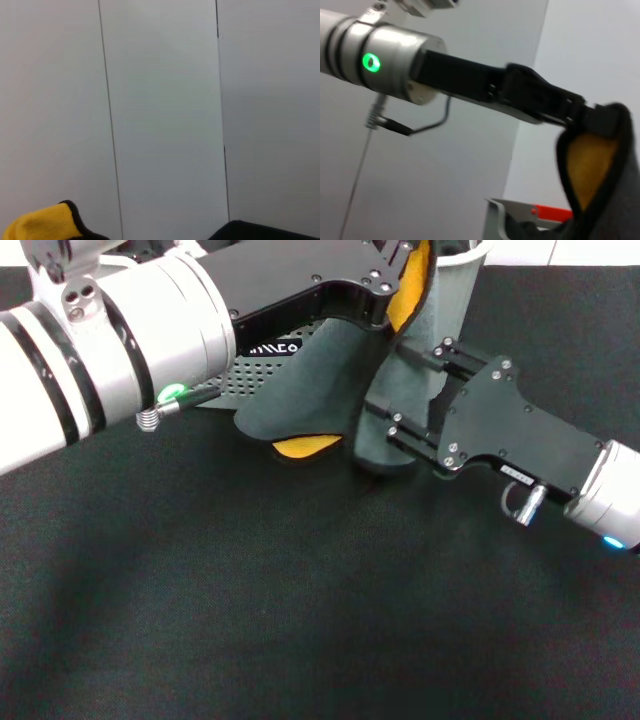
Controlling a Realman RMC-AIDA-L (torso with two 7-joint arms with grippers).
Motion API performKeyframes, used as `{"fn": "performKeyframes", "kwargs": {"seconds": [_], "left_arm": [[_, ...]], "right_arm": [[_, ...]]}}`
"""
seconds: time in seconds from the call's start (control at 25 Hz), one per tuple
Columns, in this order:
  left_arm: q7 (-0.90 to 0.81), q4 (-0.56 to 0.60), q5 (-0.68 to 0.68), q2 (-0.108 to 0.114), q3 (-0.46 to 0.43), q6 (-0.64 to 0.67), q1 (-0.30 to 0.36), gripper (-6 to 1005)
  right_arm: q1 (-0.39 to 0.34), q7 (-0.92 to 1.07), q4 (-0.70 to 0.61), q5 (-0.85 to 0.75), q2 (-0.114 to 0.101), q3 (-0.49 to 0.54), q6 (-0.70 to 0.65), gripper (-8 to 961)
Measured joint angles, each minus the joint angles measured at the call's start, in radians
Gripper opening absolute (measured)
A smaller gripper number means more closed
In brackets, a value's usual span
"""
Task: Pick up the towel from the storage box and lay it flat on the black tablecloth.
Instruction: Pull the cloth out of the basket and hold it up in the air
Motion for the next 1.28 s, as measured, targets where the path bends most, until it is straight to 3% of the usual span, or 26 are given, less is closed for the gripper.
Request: {"fn": "performKeyframes", "kwargs": {"seconds": [1.12, 1.28], "left_arm": [[0.017, -0.034, -0.057, 0.001, 0.035, -0.032, 0.005, 19], [0.053, -0.035, -0.089, 0.003, 0.033, -0.027, 0.008, 19]], "right_arm": [[-0.085, 0.152, 0.01, 0.001, 0.0, 0.135, -0.052, 530], [-0.102, 0.154, 0.021, 0.001, 0.0, 0.146, -0.069, 347]]}}
